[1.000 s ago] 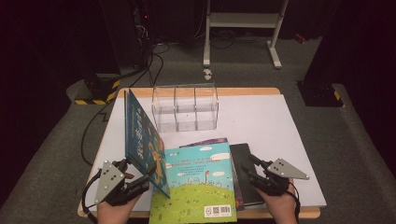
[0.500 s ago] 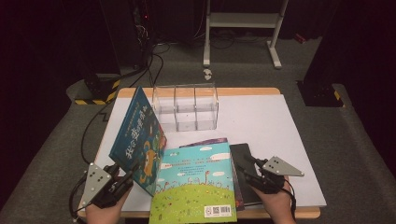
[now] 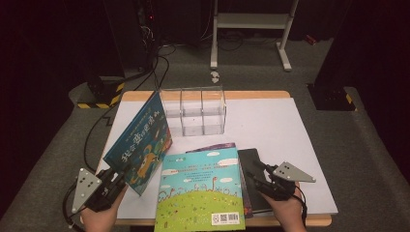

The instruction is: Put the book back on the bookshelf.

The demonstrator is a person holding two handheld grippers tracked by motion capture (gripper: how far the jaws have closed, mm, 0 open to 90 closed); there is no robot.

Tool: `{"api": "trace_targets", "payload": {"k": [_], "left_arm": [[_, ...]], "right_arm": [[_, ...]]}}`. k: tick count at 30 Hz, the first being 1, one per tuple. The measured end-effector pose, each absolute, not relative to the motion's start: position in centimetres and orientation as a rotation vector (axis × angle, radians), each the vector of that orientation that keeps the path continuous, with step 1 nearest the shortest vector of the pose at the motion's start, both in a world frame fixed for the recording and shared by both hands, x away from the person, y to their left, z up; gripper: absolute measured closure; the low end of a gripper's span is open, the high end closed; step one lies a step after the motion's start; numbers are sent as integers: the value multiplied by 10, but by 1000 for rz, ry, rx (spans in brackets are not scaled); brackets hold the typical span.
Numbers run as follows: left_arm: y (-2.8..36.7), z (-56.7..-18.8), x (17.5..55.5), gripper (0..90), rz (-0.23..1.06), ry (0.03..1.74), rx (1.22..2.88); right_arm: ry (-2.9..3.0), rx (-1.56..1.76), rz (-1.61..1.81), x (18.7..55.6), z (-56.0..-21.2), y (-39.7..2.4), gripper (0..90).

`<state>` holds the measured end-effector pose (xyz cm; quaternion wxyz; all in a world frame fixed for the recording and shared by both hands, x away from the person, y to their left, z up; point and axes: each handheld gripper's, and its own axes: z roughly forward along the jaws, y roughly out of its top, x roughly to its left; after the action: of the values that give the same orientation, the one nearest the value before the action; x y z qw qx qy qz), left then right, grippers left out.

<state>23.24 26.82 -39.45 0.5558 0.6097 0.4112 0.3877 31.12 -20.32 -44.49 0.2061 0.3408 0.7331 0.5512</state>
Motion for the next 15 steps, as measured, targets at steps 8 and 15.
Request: {"api": "trace_targets", "payload": {"k": [8,15], "left_arm": [[278,-388,241,775,838,949,1429],[272,-378,259,731,822,965,1463]], "right_arm": [[2038,973,1524,308,-447,-210,527],[2033,1002,1515,305,-450,-215,519]]}}
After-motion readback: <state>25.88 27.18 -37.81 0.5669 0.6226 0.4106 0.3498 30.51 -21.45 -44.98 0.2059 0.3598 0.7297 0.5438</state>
